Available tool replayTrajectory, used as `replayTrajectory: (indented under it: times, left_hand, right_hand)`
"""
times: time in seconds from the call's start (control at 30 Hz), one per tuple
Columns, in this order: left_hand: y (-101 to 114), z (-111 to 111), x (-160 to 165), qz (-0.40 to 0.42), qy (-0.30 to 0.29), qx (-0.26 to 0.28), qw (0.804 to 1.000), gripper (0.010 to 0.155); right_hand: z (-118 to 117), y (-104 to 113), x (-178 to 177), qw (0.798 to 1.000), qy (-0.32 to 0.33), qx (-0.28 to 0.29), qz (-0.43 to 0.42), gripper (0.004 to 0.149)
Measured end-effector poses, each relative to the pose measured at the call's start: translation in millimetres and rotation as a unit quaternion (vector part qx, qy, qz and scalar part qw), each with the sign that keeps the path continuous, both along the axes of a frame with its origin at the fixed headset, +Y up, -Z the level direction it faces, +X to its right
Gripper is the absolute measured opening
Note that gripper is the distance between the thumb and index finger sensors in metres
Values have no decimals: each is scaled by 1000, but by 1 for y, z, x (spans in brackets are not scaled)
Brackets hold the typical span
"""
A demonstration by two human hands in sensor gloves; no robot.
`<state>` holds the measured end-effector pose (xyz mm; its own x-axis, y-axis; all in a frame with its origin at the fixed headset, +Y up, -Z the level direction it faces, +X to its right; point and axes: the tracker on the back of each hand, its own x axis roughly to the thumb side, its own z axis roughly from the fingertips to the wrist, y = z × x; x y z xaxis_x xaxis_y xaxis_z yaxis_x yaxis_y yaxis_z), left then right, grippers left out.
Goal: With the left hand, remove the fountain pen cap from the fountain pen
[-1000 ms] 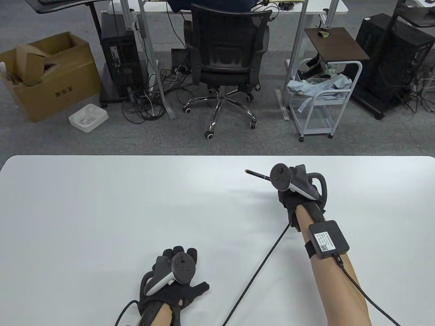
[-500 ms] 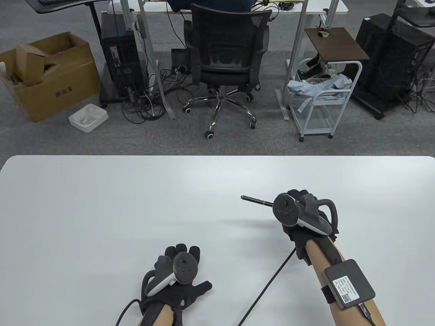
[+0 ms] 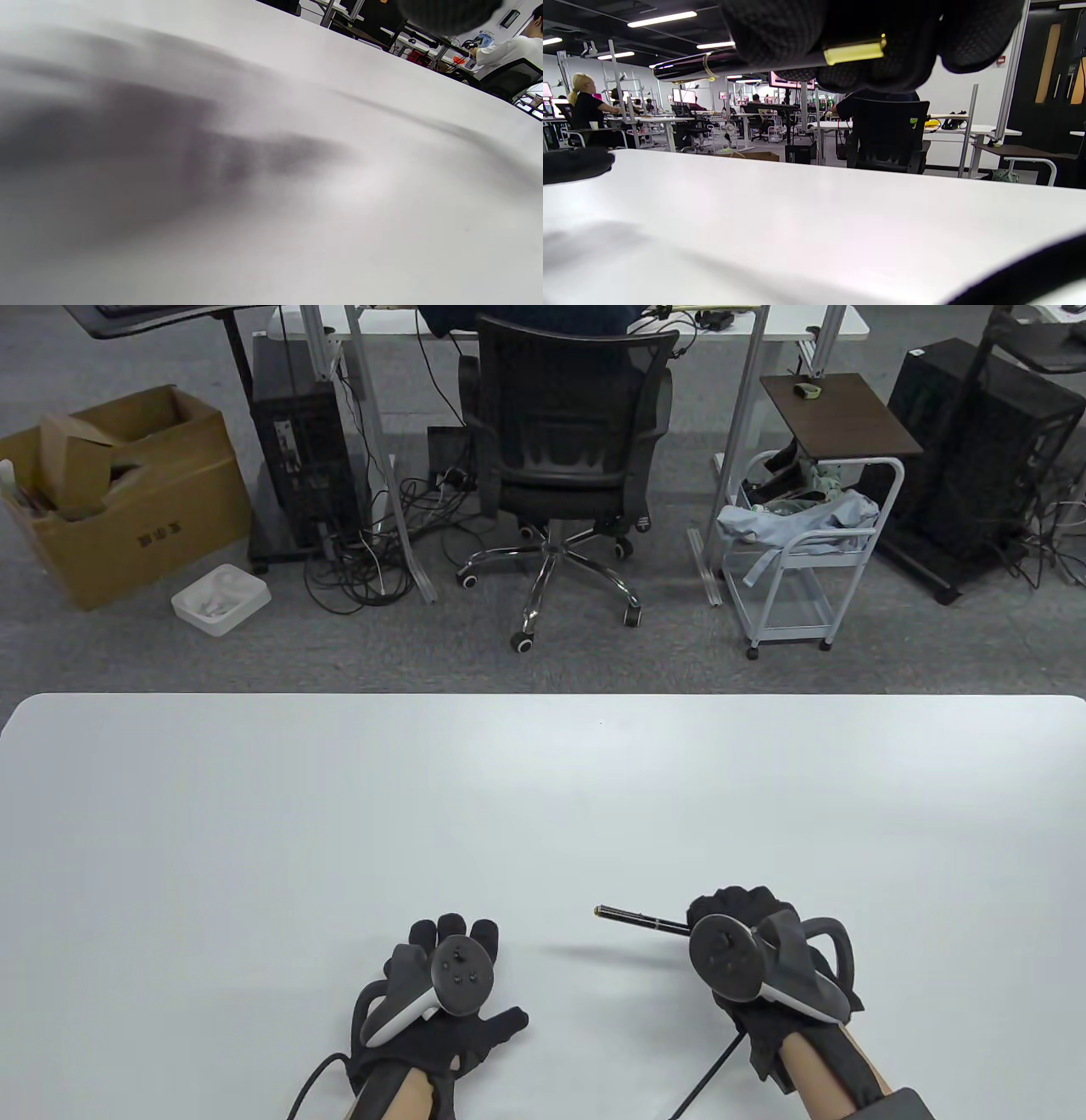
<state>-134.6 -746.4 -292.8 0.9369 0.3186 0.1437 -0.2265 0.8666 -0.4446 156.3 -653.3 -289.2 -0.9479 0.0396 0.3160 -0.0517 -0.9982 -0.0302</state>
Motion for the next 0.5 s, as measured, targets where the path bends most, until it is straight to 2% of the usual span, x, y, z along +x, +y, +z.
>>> replayTrajectory:
  times: [0.17, 0.33, 0.43, 0.5]
  left_hand:
    - [2, 0, -3, -1, 5, 3, 1000, 93]
    - [5, 2, -4, 9, 0, 15, 1000, 94]
    - [15, 3, -5, 33, 1, 49, 998, 95]
    - [28, 5, -4, 58, -4, 73, 996, 90]
  right_hand:
    - [20, -24, 3, 1000, 12, -12, -17, 47]
    - [25, -52, 4, 999, 18, -34, -33, 47]
    - [29, -55, 4, 999, 23, -37, -19, 47]
    - [30, -53, 5, 999, 23, -38, -21, 47]
